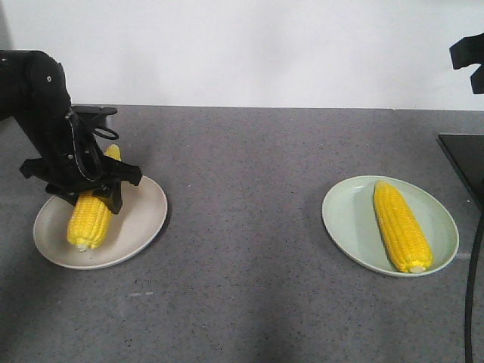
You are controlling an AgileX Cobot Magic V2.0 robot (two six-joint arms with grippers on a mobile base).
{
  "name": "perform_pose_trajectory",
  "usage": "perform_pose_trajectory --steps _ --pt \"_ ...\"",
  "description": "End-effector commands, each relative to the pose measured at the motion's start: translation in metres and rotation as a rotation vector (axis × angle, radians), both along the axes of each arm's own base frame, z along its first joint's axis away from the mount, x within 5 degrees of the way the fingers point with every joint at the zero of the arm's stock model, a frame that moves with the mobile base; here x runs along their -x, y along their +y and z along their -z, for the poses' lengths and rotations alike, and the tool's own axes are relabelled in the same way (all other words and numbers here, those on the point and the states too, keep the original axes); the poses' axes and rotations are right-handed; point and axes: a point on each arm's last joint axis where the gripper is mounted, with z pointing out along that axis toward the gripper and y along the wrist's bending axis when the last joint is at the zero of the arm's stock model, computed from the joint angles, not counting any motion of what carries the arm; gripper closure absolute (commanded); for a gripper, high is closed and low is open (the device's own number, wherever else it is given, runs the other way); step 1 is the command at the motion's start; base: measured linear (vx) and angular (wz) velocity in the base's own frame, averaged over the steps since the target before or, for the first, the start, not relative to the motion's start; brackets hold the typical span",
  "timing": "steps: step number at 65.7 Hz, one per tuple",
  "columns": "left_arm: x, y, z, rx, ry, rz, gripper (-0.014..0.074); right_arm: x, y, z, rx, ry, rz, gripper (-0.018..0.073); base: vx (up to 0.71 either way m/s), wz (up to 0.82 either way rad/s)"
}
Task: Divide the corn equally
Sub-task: 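Lower the left gripper's corn cob onto the cream plate, then open the left gripper and raise it away from the cob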
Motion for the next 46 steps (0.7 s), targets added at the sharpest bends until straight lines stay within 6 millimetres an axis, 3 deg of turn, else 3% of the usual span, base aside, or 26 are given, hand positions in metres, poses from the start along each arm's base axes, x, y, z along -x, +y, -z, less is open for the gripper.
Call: perform_pose_trajectory --steps 1,22,46 --pt "0.005 0.0004 -0.0247 0.021 -0.061 -0.013 0.0279 0.0084 -0.0002 -0.0178 -0.006 -0.097 0.001 0.0568 0.0 0.0" --pt "0.0051 0.0004 -0.0245 0.02 -0.061 -0.01 0.026 0.0084 -0.0002 -0.0178 -0.006 -0.097 0.001 0.0568 0.0 0.0" --pt "0.0051 0.0003 -0.0245 0.022 -0.06 -0.013 0.0114 0.0084 -0.0002 -0.0178 -0.006 -0.097 0.001 0.0568 0.0 0.0"
